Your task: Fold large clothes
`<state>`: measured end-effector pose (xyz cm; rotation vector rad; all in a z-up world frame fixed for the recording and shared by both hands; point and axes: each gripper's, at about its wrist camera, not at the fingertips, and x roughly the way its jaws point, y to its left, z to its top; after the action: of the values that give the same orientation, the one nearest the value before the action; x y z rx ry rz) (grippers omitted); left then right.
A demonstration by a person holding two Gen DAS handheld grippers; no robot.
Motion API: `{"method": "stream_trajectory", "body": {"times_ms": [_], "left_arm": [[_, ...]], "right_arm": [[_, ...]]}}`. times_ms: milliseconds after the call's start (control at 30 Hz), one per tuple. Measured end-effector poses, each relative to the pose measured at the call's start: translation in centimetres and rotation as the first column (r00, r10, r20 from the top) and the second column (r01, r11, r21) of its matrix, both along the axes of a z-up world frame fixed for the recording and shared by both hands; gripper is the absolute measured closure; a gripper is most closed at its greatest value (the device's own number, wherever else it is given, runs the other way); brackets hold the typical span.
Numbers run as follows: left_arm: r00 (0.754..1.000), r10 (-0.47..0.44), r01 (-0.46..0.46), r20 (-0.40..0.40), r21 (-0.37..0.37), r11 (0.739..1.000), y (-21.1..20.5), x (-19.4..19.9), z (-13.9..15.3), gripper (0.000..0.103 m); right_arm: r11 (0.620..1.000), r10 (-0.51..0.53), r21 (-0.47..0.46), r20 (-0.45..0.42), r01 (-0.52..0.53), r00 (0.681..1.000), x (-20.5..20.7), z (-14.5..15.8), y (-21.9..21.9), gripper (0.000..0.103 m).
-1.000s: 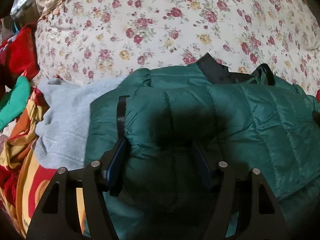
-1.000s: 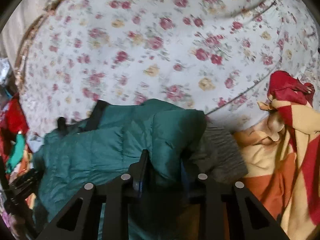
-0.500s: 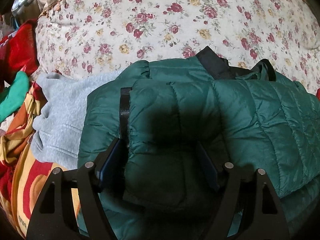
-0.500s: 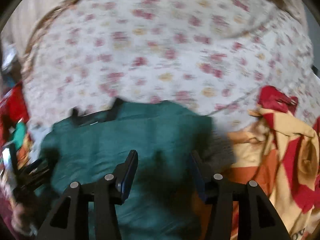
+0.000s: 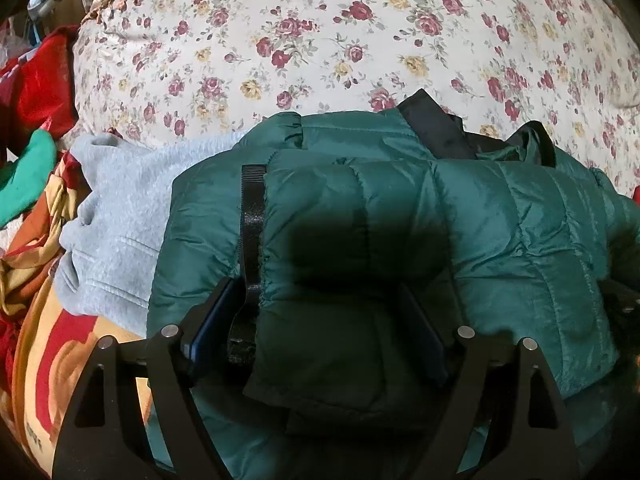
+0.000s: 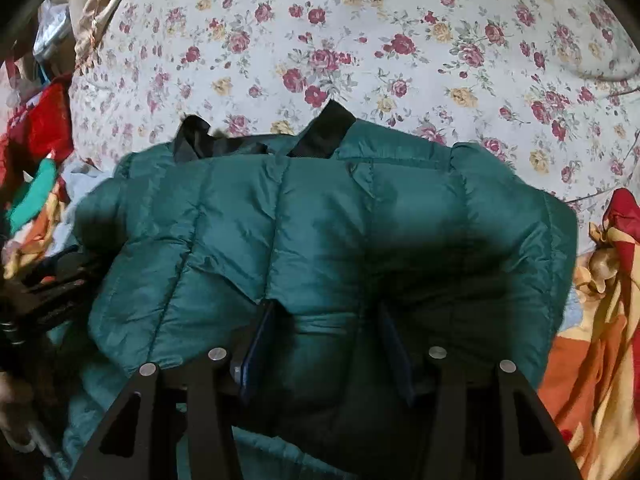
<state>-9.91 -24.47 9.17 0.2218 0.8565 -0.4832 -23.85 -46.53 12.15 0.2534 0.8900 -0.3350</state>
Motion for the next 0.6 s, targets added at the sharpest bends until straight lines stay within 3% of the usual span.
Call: {"method": "stream_trajectory", "body": {"times_ms": [167,333,467,600], "left_arm": [[1.000,0.002,-0.002,-0.004,-0.004,1.000,0.0,0.1,-0.1,0.021],[1.000,0.001,-0.001,-0.005,-0.006,1.000,0.0,0.1,-0.1,0.020],[1.000,0.001,-0.001,-0.003,-0.005,1.000,0.0,0.1,-0.2,0.017],[1.000,0.005,-0.005,0.001,-0.005,1.000,0.0,0.1,-0.3,0.016]], "right_arm": [[0.999,-0.038,0.007,0.041,0.038,0.998,-4.0,1.9,-0.6,0.051],[0.997,-0.072,0.003,-0.023,0.072,0.997,-4.7,-0.8,-2.1,0.050],[0.997,-0.073,0.021,-0.020,0.074,0.997,-3.7,-3.1,-2.6,0.049],[0.997,-0.075,0.031,-0.012,0.076,0.997,-3.9,-2.8,-2.9,0.049]]}}
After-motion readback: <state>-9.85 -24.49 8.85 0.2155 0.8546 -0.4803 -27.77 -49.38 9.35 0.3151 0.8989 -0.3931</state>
